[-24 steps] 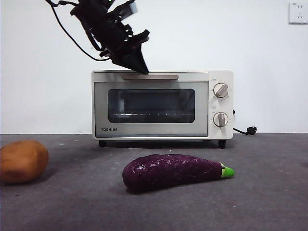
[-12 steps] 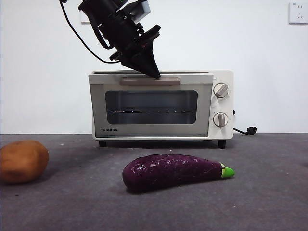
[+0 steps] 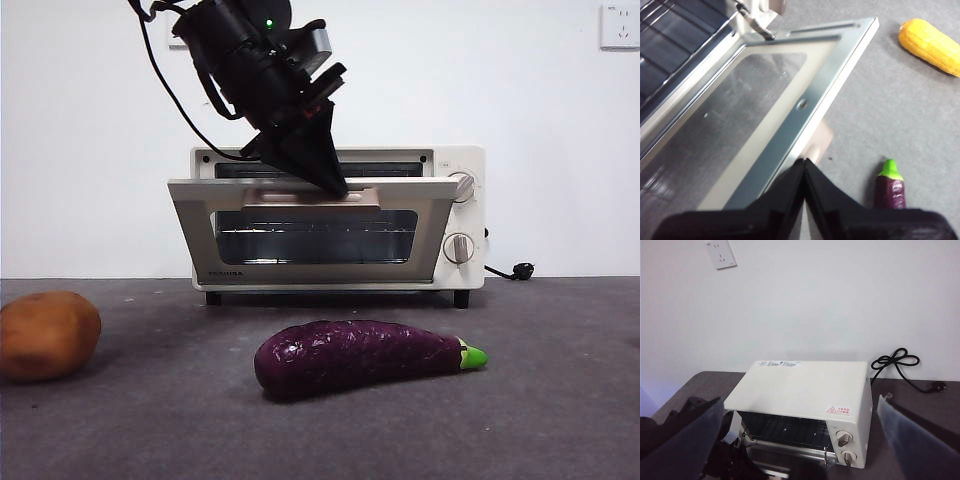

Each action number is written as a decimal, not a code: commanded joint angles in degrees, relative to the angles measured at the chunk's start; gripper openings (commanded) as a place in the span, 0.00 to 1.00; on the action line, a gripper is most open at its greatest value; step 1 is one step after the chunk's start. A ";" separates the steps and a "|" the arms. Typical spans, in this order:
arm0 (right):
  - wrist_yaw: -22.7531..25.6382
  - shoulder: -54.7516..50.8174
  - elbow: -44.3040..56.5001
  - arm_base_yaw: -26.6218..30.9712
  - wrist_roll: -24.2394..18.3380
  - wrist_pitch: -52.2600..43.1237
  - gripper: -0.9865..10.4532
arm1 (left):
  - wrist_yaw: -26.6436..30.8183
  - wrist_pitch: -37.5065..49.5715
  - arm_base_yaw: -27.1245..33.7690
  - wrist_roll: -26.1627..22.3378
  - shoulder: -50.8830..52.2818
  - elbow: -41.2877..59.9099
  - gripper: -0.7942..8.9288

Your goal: Take the eggplant from the table,put the eggplant in the oven

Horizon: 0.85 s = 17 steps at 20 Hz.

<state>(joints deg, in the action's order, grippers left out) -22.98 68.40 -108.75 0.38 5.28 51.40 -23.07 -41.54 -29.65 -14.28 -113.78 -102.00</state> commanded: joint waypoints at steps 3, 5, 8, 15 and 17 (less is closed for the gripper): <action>-0.20 0.13 -0.28 -0.04 -0.48 -0.33 0.64 | -2.38 -0.90 -0.35 0.85 -0.98 0.50 0.08; -0.20 0.13 -0.28 -0.04 -0.48 -0.33 0.64 | -4.09 -1.38 -0.35 0.87 -0.96 0.50 0.08; -0.20 0.13 -0.28 -0.04 -0.48 -0.20 0.64 | -4.37 -2.21 -0.42 1.31 -0.96 0.33 0.08; -0.22 0.13 -0.28 -0.04 -0.61 0.55 0.64 | -4.35 -2.38 -0.42 1.31 -0.96 -0.13 0.08; -0.22 0.13 -0.28 -0.04 -0.87 1.11 0.64 | -4.33 -2.47 -0.39 1.29 -0.96 -0.68 0.08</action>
<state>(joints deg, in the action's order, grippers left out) -22.98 68.42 -108.75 0.40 5.08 52.71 -27.14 -43.94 -29.82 -13.43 -113.78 -102.15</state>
